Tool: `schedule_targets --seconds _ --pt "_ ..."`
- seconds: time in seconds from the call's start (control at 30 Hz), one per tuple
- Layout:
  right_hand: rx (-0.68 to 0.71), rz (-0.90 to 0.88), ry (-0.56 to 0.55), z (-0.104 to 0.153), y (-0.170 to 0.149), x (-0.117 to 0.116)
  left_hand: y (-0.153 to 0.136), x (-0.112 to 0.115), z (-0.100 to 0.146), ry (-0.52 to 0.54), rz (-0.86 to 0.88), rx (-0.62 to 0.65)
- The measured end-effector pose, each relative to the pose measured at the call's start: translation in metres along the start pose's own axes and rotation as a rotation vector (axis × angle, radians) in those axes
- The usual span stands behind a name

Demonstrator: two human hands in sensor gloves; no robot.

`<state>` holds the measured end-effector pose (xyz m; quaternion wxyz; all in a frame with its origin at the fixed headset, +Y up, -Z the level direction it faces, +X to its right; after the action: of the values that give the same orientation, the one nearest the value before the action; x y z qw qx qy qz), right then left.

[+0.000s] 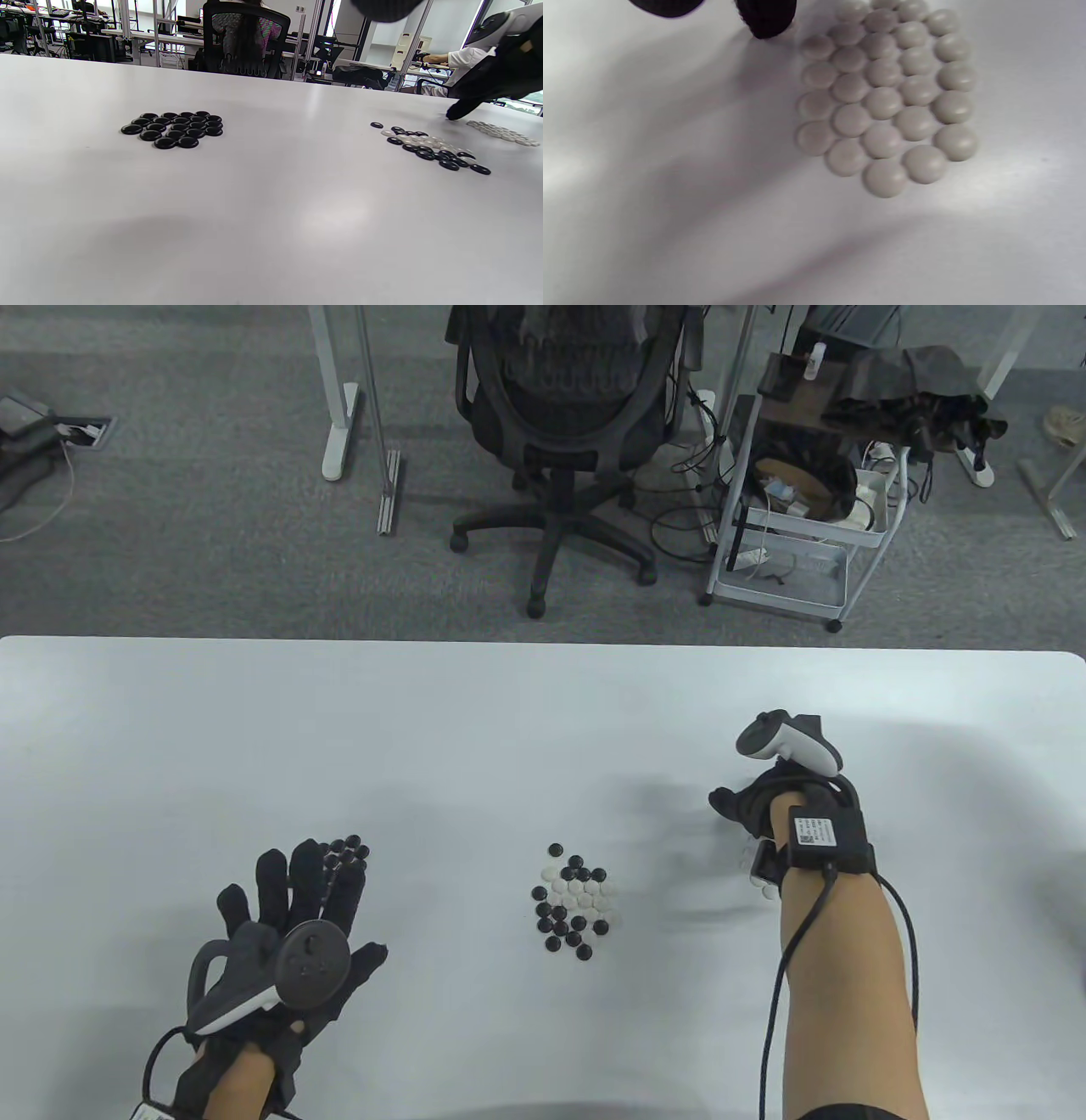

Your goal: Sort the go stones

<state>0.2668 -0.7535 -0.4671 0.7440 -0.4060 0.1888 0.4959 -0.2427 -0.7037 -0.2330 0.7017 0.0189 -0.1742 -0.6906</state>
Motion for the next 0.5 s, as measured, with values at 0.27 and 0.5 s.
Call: schedule_targets --seconds 0.27,0.5 --pt "0.013 -0.048 -0.012 0.001 -0.019 0.003 0.003 0.002 -0.002 -0.018 -0.009 -0.003" --pt "0.186 -0.034 0.019 0.022 0.018 0.003 0.002 0.002 -0.002 -0.015 -0.007 -0.005"
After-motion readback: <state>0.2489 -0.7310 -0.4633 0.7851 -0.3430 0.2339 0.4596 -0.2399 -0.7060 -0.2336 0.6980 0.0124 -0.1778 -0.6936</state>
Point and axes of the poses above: the tracker on the back of each hand, its own y axis roughly to the thumb side, its own z axis roughly from the fingertips to the wrist, x = y × z, the point moved 1 cm from there along -z, roughly from the wrist to the fingertips, and after that the axes turned 6 degrees about -z, right-handed, at the moved point
